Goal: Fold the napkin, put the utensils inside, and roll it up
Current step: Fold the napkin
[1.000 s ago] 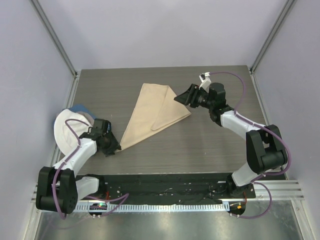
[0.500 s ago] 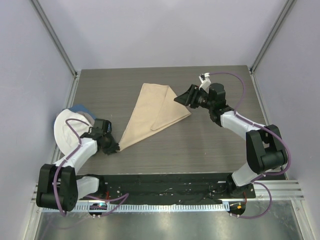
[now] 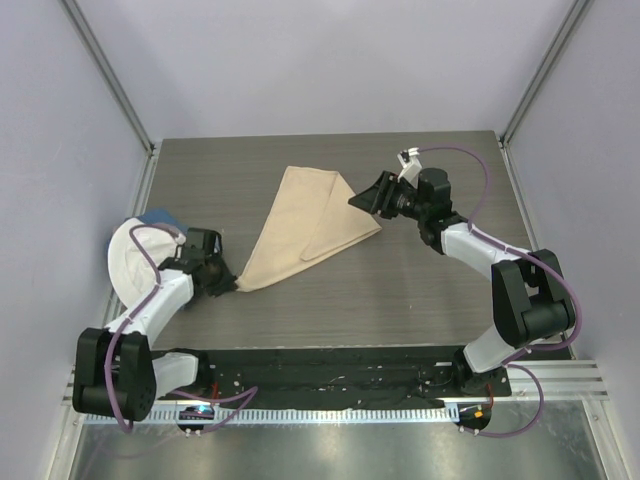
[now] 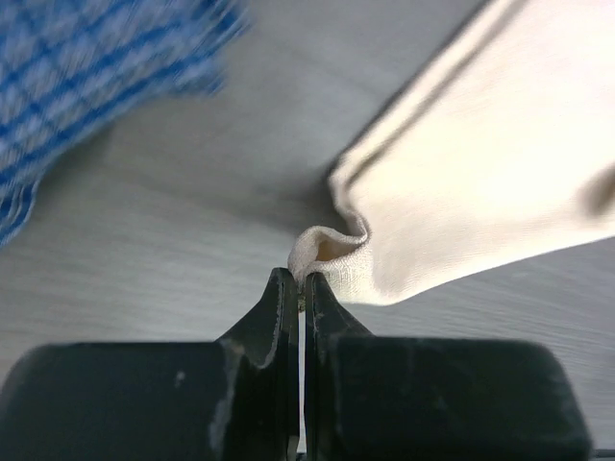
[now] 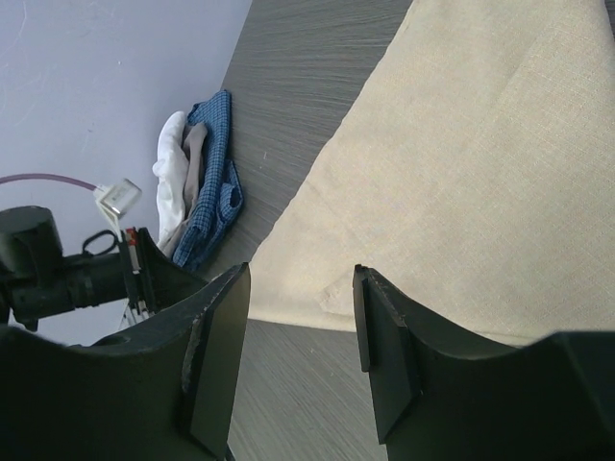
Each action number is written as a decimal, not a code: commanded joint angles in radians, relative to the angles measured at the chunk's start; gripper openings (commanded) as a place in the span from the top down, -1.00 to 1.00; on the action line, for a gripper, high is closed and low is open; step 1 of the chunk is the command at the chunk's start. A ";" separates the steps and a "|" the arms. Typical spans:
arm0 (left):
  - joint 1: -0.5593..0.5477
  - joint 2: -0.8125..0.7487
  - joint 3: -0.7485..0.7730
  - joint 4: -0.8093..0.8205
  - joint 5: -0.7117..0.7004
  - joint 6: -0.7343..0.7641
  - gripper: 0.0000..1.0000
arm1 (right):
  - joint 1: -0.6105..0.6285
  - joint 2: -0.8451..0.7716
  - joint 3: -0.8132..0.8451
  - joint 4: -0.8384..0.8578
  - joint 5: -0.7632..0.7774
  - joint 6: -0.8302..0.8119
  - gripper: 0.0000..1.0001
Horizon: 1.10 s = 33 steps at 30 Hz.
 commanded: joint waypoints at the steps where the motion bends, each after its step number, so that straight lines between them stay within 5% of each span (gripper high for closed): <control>1: -0.005 0.008 0.161 0.123 0.085 0.060 1.00 | -0.009 -0.012 0.014 0.018 -0.006 -0.025 -0.10; 14: -0.307 0.453 0.671 0.231 0.193 0.187 1.00 | -0.032 -0.053 -0.023 0.002 -0.001 -0.035 -0.10; 33: -0.464 0.919 1.084 0.186 0.245 0.327 1.00 | -0.064 -0.069 -0.067 0.011 -0.021 -0.034 -0.10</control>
